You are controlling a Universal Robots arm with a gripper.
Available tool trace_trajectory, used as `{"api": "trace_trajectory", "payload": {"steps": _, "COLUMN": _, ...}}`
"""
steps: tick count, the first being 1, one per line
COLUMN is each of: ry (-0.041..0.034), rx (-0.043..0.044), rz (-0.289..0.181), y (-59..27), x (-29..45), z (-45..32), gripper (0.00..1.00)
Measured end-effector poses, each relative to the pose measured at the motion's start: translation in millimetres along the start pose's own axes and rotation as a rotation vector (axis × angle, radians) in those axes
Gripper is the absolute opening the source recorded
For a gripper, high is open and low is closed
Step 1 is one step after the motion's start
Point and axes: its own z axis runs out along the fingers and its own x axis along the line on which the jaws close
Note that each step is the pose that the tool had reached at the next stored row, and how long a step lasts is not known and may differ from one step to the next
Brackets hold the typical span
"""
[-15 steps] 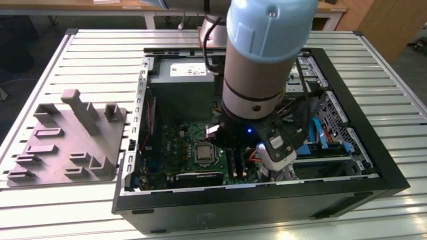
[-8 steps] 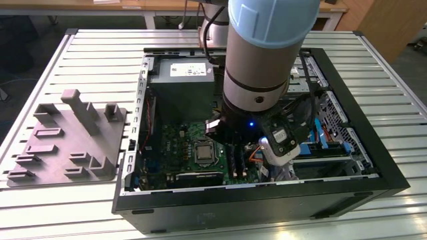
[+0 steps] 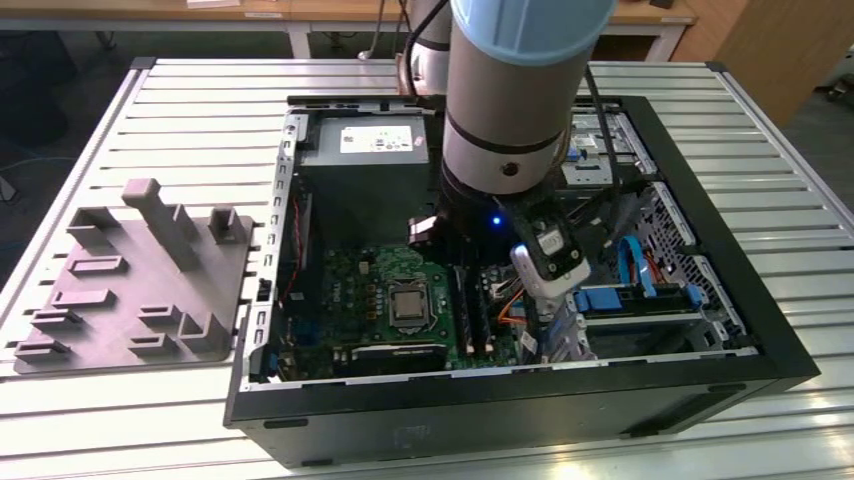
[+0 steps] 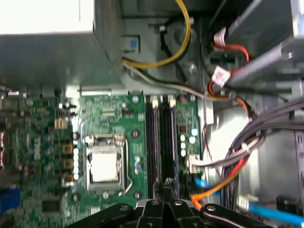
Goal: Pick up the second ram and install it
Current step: 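Press down the second ram until it locks into place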
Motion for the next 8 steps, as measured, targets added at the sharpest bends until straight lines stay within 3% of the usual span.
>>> {"api": "trace_trajectory", "payload": {"steps": 8, "ry": 0.0001, "rx": 0.0001, "rz": 0.000, "y": 2.4, "x": 0.1, "z": 0.1, "gripper": 0.10}}
